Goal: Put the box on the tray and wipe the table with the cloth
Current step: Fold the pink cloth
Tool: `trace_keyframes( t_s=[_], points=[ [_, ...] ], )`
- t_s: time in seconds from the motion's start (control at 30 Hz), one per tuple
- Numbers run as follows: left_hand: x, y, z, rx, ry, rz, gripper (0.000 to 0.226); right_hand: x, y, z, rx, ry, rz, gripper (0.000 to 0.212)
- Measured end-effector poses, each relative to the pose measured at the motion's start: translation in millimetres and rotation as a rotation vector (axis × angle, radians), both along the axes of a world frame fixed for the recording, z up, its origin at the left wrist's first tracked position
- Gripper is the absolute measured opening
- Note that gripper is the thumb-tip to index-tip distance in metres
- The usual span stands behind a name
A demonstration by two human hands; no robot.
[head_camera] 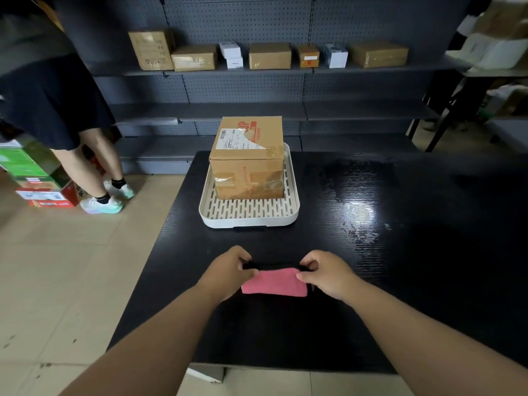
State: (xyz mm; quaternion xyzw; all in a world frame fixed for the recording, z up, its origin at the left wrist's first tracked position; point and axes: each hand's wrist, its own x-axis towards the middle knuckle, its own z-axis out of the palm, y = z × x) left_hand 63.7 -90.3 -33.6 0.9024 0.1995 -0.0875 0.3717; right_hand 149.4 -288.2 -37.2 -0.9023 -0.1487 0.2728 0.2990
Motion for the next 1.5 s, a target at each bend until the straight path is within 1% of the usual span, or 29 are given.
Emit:
trace_keyframes(
  t_s=[0.07,0.1,0.13,0.2,0.27,0.3,0.33,0.37,0.43,0.47,0.5,0.53,0.57,0.63,0.67,0.7,0.93,1.03,1.23,1.3,1.4,1.5],
  points=[
    [4.5,-9.4,0.0,0.112,-0.021,0.077,0.035,-8.1,4.0,0.5,-0.081,-0.226,-0.074,0.039],
    [5.5,-13.4,-2.0,0.210,-0.055,0.068,0.035,-12.9,5.7,1.0,-0.117,-0.354,-0.063,0.040],
    [5.4,-17.2,-4.4,0.322,-0.116,0.017,0.034,-18.6,7.5,0.5,-0.126,-0.479,-0.017,0.040],
    [-0.2,-24.2,-5.6,0.490,-0.259,-0.191,0.029,-30.2,7.6,-4.9,-0.081,-0.683,0.141,0.036],
    [-5.8,-26.3,-8.8,0.580,-0.357,-0.429,0.026,-37.4,4.1,-15.8,-0.059,-0.764,0.294,0.032],
    [-8.0,-25.7,-11.1,0.627,-0.381,-0.514,0.029,-39.2,1.2,-22.7,-0.071,-0.789,0.352,0.030],
    [-9.4,-24.7,-13.1,0.632,-0.352,-0.563,0.035,-40.8,-1.3,-25.1,-0.091,-0.782,0.385,0.025],
    [-10.1,-22.6,-16.1,0.624,-0.290,-0.593,0.044,-41.5,-4.3,-24.8,-0.133,-0.734,0.411,0.024],
    [-12.0,-17.8,-23.2,0.567,-0.148,-0.656,0.074,-40.8,-9.1,-26.3,-0.240,-0.610,0.455,0.047],
    [-11.6,-14.8,-25.0,0.577,-0.108,-0.693,0.089,-39.2,-11.0,-29.2,-0.264,-0.574,0.467,0.059],
    [-11.2,-11.7,-26.4,0.586,-0.059,-0.726,0.097,-37.3,-11.7,-29.4,-0.271,-0.533,0.514,0.071],
    [-10.7,-9.0,-30.1,0.580,-0.024,-0.748,0.097,-35.6,-11.6,-29.9,-0.268,-0.487,0.554,0.080],
    [-10.5,-8.0,-29.2,0.570,-0.003,-0.754,0.092,-35.1,-11.2,-27.8,-0.276,-0.418,0.564,0.081],
    [-10.6,-7.6,-28.5,0.588,0.019,-0.761,0.068,-31.6,-8.3,-24.6,-0.309,-0.396,0.583,0.064],
    [-10.9,-7.6,-28.7,0.585,0.023,-0.757,0.059,-29.5,-7.2,-23.8,-0.305,-0.381,0.580,0.059],
    [-10.9,-8.1,-27.5,0.569,0.027,-0.747,0.056,-28.6,-6.7,-22.9,-0.302,-0.360,0.576,0.059],
    [-4.9,-5.7,-27.7,0.539,0.028,-0.755,0.056,-18.1,-3.5,-10.4,-0.330,-0.291,0.614,0.055],
    [-1.5,-8.0,-20.8,0.536,0.048,-0.750,0.056,-10.1,-3.5,-5.5,-0.291,-0.304,0.625,0.050],
    [9.9,-15.2,0.6,0.608,0.095,-0.774,0.056,6.3,0.4,1.0,-0.233,-0.291,0.635,0.041],
    [13.7,-16.1,6.7,0.621,0.100,-0.750,0.054,14.9,3.3,5.0,-0.229,-0.248,0.632,0.035],
    [21.3,-14.1,17.2,0.592,0.104,-0.656,0.044,30.1,5.2,14.2,-0.211,-0.197,0.632,0.029],
    [33.4,-7.7,29.4,0.572,0.066,-0.581,0.037,47.1,9.1,32.4,-0.140,-0.211,0.618,0.025]
  ],
)
